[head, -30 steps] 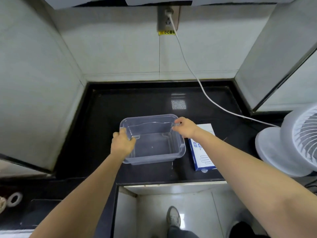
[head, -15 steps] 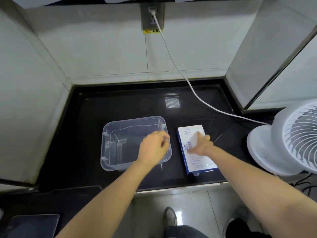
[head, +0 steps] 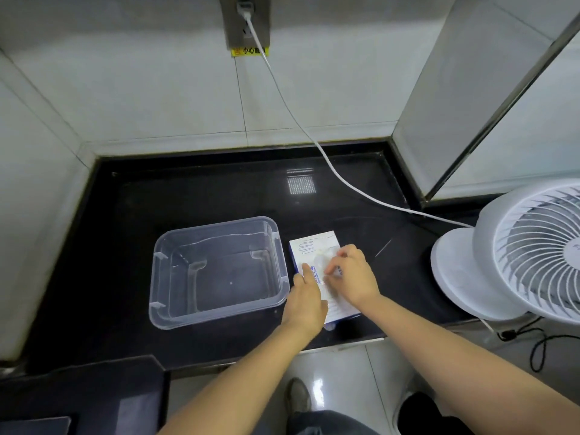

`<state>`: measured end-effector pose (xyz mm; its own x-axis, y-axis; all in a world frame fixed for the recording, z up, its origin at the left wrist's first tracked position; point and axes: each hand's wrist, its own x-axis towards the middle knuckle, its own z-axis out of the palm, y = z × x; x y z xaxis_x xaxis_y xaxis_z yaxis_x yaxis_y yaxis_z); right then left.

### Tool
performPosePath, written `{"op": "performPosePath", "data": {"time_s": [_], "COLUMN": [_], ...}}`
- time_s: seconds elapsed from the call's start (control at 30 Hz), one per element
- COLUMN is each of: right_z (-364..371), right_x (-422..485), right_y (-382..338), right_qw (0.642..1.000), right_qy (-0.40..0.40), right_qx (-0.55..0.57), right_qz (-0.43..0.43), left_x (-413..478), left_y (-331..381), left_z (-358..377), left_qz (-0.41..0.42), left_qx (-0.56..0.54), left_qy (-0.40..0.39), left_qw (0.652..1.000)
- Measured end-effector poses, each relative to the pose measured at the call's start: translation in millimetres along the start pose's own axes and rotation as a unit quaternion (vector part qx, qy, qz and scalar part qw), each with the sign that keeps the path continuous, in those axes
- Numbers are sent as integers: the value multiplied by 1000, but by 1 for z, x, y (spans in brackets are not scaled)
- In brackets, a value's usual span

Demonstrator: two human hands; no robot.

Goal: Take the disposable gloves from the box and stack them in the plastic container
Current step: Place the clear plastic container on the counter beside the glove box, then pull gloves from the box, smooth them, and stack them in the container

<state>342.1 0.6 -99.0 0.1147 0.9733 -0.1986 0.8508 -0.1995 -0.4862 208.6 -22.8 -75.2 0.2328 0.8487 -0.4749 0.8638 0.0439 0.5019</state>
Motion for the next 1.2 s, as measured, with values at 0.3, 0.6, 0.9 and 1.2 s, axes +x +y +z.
{"op": "performPosePath", "data": {"time_s": [0.3, 0.6, 0.9, 1.2], "right_z": [-3, -4, 1, -16], "right_x": [1, 2, -5, 9], "right_y": [4, 3, 4, -10], "right_qw": [964, 979, 949, 931], "right_qy": [-171, -177, -129, -101], "right_qx": [202, 98, 287, 349], "right_qz": [11, -24, 12, 33], "left_x": [13, 15, 14, 20], "left_y": [-8, -17, -8, -6], "left_z": [13, 17, 13, 10], "left_qz": [-16, -6, -26, -28], "left_qx": [-34, -35, 33, 27], "left_qy": [63, 78, 82, 92], "left_qw": [997, 996, 996, 995]}}
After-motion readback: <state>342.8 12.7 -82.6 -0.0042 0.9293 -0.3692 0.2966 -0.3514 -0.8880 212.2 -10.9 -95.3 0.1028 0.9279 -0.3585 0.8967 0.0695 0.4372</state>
